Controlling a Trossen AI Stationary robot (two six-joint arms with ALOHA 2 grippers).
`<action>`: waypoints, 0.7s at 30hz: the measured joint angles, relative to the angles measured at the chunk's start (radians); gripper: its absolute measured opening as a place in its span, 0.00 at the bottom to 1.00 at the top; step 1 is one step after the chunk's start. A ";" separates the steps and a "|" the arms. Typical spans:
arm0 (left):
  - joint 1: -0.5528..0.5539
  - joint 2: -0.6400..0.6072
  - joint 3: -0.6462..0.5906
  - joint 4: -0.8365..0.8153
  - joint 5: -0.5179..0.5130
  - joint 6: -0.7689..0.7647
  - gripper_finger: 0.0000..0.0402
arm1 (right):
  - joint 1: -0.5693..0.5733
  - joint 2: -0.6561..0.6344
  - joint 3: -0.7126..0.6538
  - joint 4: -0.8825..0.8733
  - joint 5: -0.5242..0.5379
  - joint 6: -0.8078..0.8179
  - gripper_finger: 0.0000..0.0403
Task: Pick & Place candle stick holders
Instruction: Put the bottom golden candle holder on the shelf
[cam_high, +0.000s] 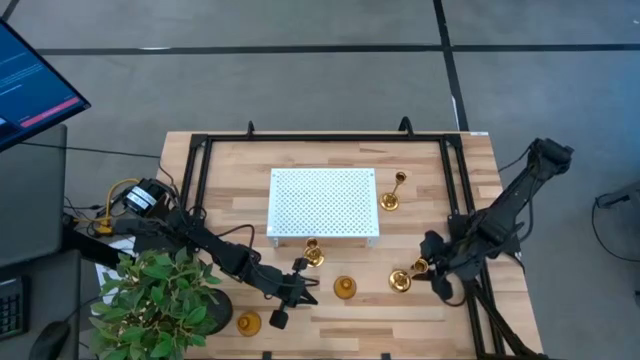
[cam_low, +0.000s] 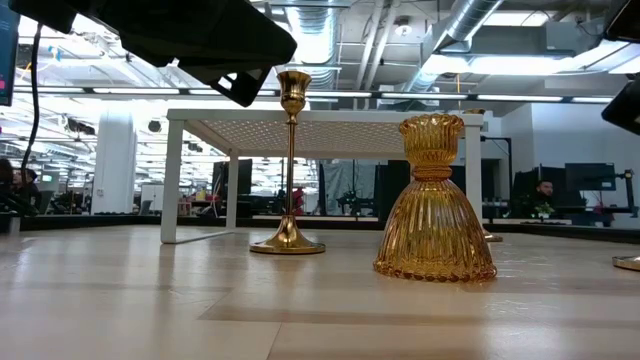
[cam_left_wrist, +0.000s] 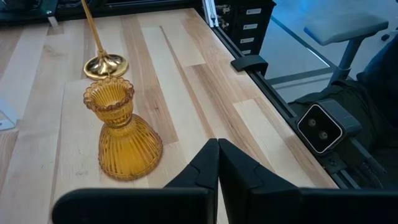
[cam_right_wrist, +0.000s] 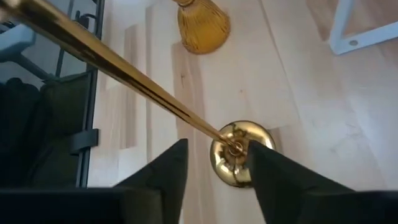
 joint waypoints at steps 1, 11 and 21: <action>0.000 0.000 0.000 0.000 0.000 0.000 0.02 | -0.001 0.012 0.000 0.015 0.000 -0.001 0.42; 0.000 0.000 0.000 0.001 0.000 0.000 0.02 | -0.005 0.128 0.000 0.146 0.102 -0.056 0.49; 0.000 0.000 0.000 0.002 0.000 -0.003 0.02 | -0.020 0.137 0.000 0.148 0.104 -0.056 0.14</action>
